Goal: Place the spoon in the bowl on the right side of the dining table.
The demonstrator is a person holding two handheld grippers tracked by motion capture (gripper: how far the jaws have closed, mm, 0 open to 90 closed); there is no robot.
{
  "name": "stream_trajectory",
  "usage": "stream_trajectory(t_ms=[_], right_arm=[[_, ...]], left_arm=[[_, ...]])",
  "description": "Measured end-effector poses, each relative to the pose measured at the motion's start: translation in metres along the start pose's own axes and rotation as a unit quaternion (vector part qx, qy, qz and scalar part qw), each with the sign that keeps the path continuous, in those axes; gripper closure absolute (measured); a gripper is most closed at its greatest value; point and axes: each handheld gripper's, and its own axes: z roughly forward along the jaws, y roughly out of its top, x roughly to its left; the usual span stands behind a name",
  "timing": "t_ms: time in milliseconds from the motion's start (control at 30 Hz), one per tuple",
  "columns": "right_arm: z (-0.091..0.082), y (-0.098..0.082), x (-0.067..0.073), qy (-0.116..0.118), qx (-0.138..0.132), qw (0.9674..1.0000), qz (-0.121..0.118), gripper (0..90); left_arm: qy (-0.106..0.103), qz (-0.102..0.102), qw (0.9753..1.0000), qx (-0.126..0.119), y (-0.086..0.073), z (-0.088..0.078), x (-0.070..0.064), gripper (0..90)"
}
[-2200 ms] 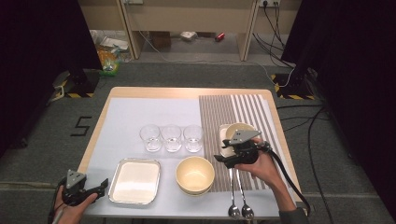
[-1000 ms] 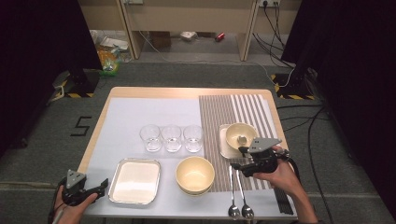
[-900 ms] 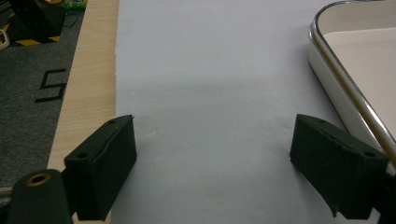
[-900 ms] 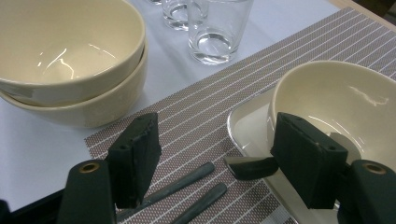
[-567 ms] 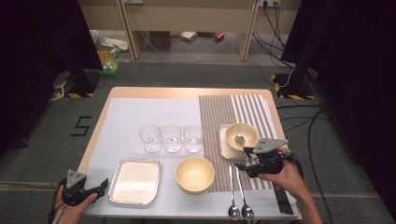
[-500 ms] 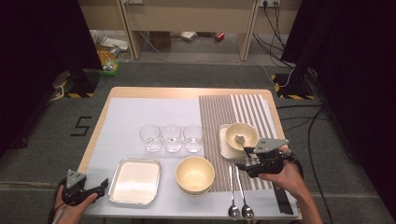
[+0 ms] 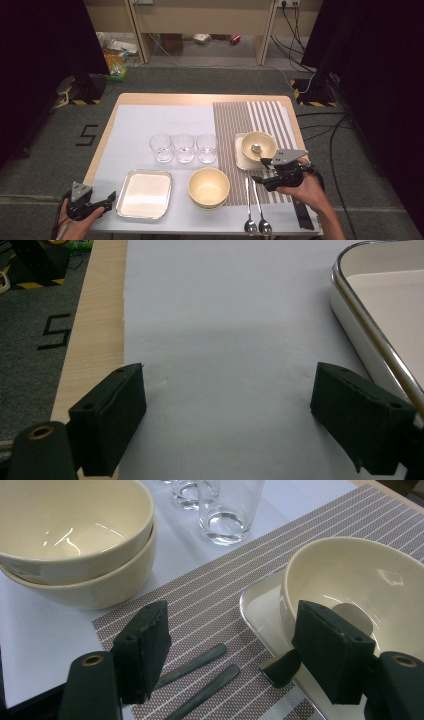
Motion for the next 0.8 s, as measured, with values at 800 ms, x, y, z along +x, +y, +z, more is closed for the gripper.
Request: stream_trajectory(t_ms=[800], right_arm=[[-0.021, -0.002, -0.007, -0.033, -0.016, 0.9988, 0.031, 27.2]], left_arm=[[-0.001, -0.001, 1.0000, 0.001, 0.000, 0.000, 0.000, 13.5]])
